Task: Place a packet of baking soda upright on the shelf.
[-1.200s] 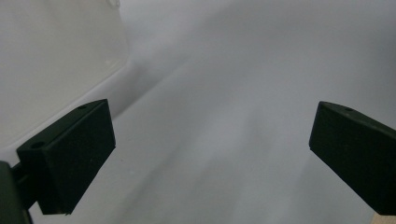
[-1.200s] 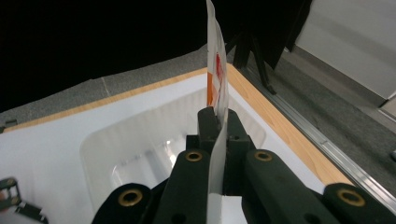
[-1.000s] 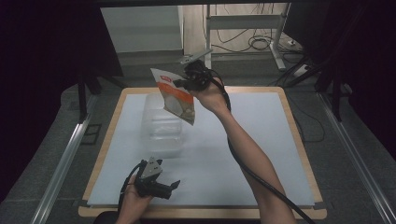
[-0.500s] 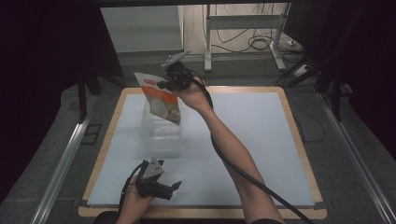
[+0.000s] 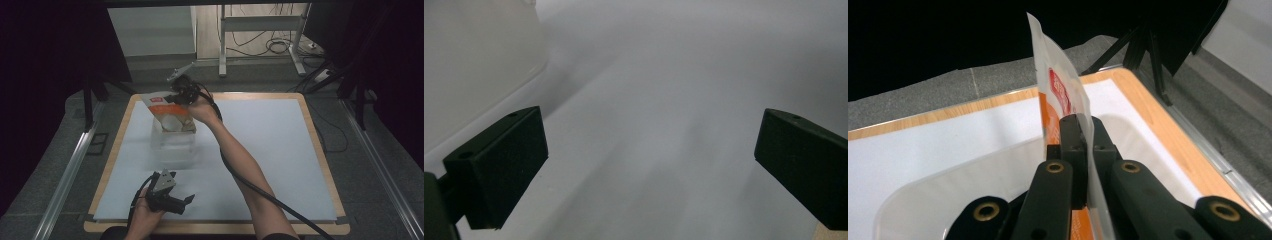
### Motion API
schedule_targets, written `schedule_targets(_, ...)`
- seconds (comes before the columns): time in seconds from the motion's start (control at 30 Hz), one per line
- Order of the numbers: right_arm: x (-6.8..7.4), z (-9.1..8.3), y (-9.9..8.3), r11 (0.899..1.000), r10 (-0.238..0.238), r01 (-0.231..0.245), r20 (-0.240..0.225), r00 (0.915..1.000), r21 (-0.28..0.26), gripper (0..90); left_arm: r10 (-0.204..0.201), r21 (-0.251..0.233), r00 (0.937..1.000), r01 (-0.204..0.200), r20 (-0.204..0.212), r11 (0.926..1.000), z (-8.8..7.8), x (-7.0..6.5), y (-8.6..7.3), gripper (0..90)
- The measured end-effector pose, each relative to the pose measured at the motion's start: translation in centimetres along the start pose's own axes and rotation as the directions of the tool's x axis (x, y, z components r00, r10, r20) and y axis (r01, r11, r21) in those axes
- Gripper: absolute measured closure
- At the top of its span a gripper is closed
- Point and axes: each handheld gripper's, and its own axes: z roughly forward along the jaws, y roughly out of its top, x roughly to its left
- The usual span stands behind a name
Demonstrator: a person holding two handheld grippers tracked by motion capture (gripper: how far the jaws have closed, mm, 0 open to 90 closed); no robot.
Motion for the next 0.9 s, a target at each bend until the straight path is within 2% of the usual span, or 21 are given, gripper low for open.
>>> schedule_targets(0.07, -0.3, 0.1, -0.8, 0.999, 0.036, -0.037, -0.011, 0.9993, -0.034, 88.9, 0.001, 0.002, 1.0, -0.001, -0.001, 1.0, 0.0, 0.0, 0.0, 0.7)
schedule_targets(0.27, -0.7, -0.4, -1.5, 0.995, 0.088, -0.089, -0.025, 0.9958, -0.044, 88.8, 0.002, 0.004, 1.0, -0.002, -0.001, 1.0, 0.1, 0.0, 0.0, 0.7)
schedule_targets(0.43, 0.0, -0.3, -1.0, 0.994, 0.09, -0.092, -0.04, 0.9951, -0.063, 88.9, 0.003, 0.007, 1.0, -0.003, -0.001, 1.0, 0.1, 0.0, 0.0, 0.7)
schedule_targets(0.5, 0.7, -0.1, 0.0, 0.996, 0.059, -0.061, -0.036, 0.9976, -0.06, 88.9, 0.004, 0.006, 1.0, -0.004, -0.001, 1.0, 0.1, 0.0, 0.0, 0.7)
schedule_targets(0.6, 0.9, -0.1, 0.3, 0.996, 0.056, -0.058, -0.033, 0.9979, -0.065, 88.9, 0.003, 0.005, 1.0, -0.003, -0.002, 1.0, 0.0, 0.0, 0.0, 0.8)
schedule_targets(0.77, 0.3, -0.1, -1.1, 0.995, 0.081, -0.083, -0.031, 0.9962, -0.055, 88.9, 0.002, 0.003, 1.0, -0.002, 0.001, 1.0, 0.0, 0.0, 0.0, 0.8)
schedule_targets(0.8, -0.1, -0.3, -1.9, 0.991, 0.107, -0.11, -0.04, 0.9934, -0.073, 88.9, 0.002, 0.002, 1.0, -0.002, 0.001, 1.0, 0.0, -0.1, 0.0, 0.8)
schedule_targets(0.9, -0.4, -0.6, -2.6, 0.99, 0.122, -0.124, -0.032, 0.992, -0.074, 88.9, 0.003, 0.003, 1.0, -0.003, 0.001, 1.0, 0.1, -0.1, 0.0, 0.8)
